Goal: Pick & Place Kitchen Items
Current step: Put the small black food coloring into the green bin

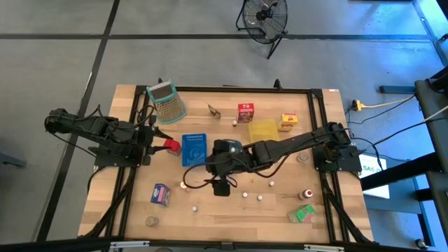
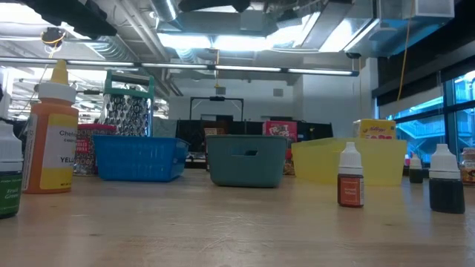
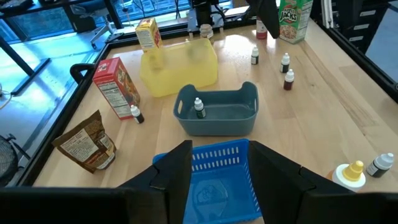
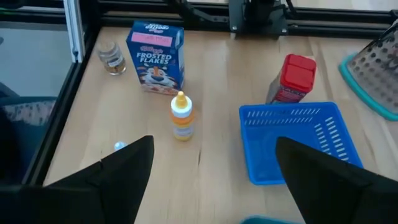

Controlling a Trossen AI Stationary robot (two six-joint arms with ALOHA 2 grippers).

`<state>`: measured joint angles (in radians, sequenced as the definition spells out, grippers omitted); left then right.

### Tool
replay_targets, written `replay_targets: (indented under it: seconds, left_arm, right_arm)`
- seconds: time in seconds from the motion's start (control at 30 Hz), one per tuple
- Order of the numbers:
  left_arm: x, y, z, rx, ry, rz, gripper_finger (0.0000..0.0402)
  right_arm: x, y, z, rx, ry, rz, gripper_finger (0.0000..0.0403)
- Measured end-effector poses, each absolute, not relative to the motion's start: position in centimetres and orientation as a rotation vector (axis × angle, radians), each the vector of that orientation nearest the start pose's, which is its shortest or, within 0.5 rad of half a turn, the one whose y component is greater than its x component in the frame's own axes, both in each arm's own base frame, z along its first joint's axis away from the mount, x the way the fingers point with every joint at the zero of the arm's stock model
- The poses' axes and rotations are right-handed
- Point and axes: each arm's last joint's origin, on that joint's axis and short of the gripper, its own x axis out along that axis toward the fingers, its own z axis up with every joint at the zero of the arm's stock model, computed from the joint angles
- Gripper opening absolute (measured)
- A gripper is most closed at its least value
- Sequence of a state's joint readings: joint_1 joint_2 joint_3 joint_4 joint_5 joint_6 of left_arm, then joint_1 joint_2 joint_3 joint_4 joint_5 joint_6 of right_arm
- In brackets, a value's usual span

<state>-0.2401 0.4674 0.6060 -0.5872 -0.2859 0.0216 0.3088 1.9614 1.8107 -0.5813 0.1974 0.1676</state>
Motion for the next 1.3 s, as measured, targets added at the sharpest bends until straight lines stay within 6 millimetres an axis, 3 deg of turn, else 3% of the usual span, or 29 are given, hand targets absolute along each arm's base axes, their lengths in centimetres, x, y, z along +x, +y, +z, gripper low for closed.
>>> replay_targets:
  seconds: [0.23,0.47,0.77,0.9,1.13,1.3]
  left_arm:
    - [10.4,-1.7,27.4,0.138,0.433,0.04,0.0151]
    - [10.4,-1.7,27.4,0.138,0.434,0.04,0.0153]
    - [10.4,-1.7,27.4,0.138,0.434,0.04,0.0151]
    - [10.4,-1.7,27.4,0.138,0.433,0.04,0.015]
    - [10.4,-1.7,27.4,0.138,0.434,0.04,0.0152]
    - [10.4,-1.7,27.4,0.138,0.434,0.04,0.0152]
  right_arm:
    - [42.2,12.8,30.3,-0.037,0.746,0.034,0.0339]
    - [40.5,11.9,29.0,-0.124,0.948,-0.117,0.0339]
    - [36.4,10.7,27.5,0.004,1.352,-0.388,0.0339]
    - [35.2,10.3,27.5,0.072,1.442,-0.511,0.0339]
    - [34.2,10.2,27.4,0.057,1.545,-0.537,0.0339]
    - [33.7,10.3,28.0,0.035,1.606,-0.382,0.0339]
